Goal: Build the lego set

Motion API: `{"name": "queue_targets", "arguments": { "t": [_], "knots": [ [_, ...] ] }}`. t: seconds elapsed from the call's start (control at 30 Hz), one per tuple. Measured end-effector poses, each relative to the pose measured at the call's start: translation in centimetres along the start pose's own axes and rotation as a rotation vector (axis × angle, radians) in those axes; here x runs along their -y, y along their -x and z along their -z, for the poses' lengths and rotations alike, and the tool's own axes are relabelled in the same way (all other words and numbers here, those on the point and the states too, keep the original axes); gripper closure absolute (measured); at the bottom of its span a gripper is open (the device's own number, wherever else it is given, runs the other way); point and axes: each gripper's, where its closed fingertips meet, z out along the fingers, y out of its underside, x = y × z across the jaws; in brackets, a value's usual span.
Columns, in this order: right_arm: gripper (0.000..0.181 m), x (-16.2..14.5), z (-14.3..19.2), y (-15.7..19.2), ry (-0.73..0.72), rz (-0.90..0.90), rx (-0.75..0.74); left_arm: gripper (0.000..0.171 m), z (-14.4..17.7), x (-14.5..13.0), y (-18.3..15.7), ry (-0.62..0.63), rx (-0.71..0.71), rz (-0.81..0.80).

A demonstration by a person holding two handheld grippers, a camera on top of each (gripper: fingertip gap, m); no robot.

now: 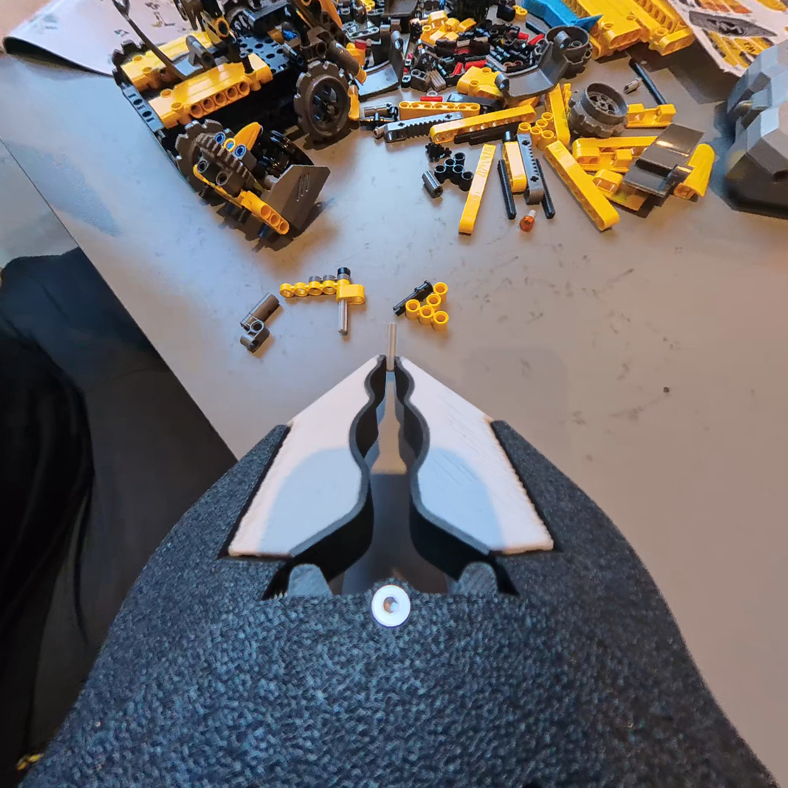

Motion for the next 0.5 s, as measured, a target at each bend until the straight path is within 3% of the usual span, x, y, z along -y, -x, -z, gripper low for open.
{"name": "queue_targets", "arguments": {
  "t": [0.1,0.17,0.33,0.5],
  "knots": [
    [0.178,0.4,0.5,0.0,-0.034,-0.003,0.013,0.138,-4.1,4.0,0.7,0.121,-0.036,-0.058],
    [0.178,0.6,0.9,-0.3,-0.056,0.006,0.002,0.138,-7.7,5.1,2.1,0.252,-0.031,-0.111],
    [0.178,1.5,2.8,-0.4,-0.143,-0.013,0.007,0.137,-14.8,2.7,6.7,0.621,0.013,-0.218],
    [0.178,2.0,4.1,0.2,-0.192,-0.016,0.019,0.137,-17.7,0.3,7.2,0.795,-0.04,-0.169]
  ]
}}
